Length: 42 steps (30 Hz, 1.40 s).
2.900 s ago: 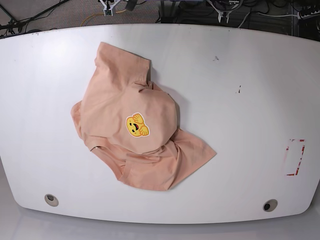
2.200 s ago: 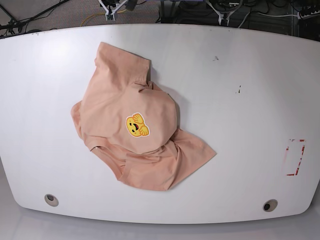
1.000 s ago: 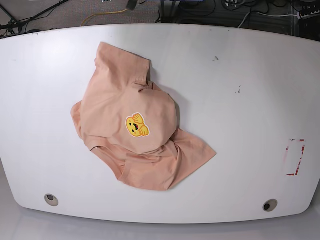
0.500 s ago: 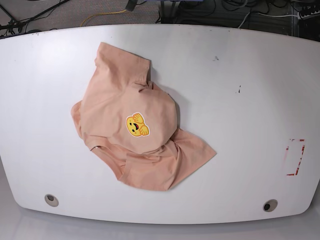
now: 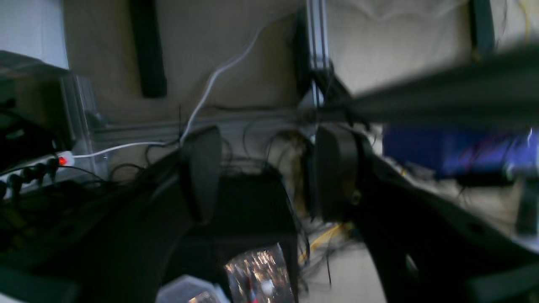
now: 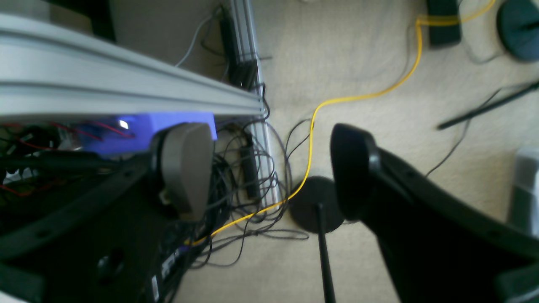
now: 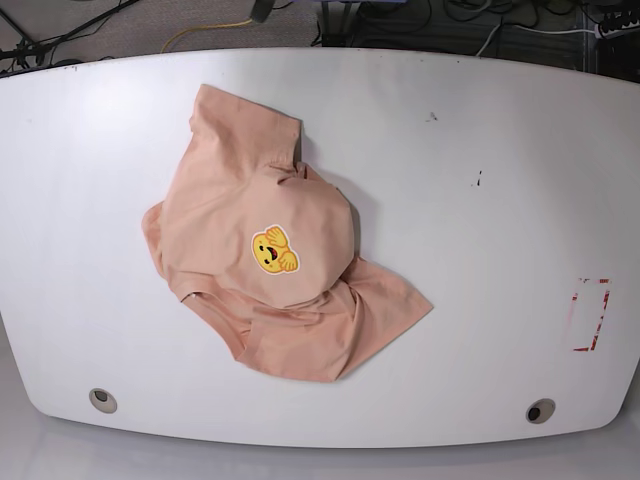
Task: Fold the T-shirt properly
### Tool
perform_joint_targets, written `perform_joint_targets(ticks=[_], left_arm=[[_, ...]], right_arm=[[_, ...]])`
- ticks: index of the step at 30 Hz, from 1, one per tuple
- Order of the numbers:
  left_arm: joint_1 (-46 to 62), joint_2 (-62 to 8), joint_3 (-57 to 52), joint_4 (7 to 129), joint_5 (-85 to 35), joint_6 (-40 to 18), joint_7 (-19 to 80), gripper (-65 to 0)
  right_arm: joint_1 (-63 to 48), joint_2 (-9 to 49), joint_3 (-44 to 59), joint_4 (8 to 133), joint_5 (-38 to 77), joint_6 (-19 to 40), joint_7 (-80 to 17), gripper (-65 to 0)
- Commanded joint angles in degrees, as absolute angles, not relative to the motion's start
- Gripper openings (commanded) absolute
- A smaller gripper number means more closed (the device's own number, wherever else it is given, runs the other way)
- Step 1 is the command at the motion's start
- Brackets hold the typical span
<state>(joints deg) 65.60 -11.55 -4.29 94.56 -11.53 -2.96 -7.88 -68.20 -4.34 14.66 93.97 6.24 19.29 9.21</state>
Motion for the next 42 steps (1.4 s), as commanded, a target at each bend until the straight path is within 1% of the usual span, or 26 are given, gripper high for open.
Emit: perform_joint_targets(ticks=[1, 8, 11, 15, 19, 25, 28, 33, 38, 42], left_arm=[[67.8, -12.3, -6.1, 98.8, -13.7, -2.8, -9.0, -33.1], [69.9, -12.3, -10.9, 107.6, -15.7, -2.8, -8.9, -33.1], [69.9, -11.9, -12.9, 110.3, -15.6, -2.8, -8.9, -33.1], [69.6, -11.9, -13.7, 111.1, -15.6, -2.8, -8.9, -33.1], [67.9, -11.8, -13.4, 111.2, -15.6, -2.8, -8.9, -33.1], [63.7, -11.8, -13.4, 111.2, -15.6, -2.9, -9.2, -32.9], [61.3, -11.8, -13.4, 111.2, -15.6, -2.9, -9.2, -32.9], [58.4, -11.8, -13.5, 111.2, -15.6, -2.9, -9.2, -32.6], [56.7, -11.7, -13.5, 111.5, -15.6, -2.8, -9.2, -32.5], [56.0, -10.3, -13.4, 111.9, -15.3, -2.8, -9.0, -32.5]], right_arm=[[-70.6, -4.7, 14.9, 99.0, 6.5, 19.6, 10.2, -22.7], [-72.4, -4.9, 14.8, 108.1, 6.5, 19.6, 10.1, -22.7], [-71.7, -4.9, 14.9, 112.4, 6.5, 19.4, 6.5, -22.7], [-68.1, -4.9, 15.2, 115.0, 6.5, 19.4, 3.2, -22.7], [-63.0, -4.6, 15.3, 115.3, 6.5, 19.5, 1.2, -22.7], [-52.7, -4.4, 15.3, 115.6, 6.5, 19.6, -6.2, -22.7], [-47.8, -2.9, 16.4, 115.6, 6.5, 19.6, -9.0, -22.7], [-38.9, -1.0, 16.7, 115.5, 6.5, 19.6, -16.3, -22.7], [-28.8, 2.7, 16.7, 115.1, 6.5, 19.6, -24.1, -22.7], [-19.8, 5.5, 16.8, 114.2, 6.5, 19.6, -31.3, -22.7]])
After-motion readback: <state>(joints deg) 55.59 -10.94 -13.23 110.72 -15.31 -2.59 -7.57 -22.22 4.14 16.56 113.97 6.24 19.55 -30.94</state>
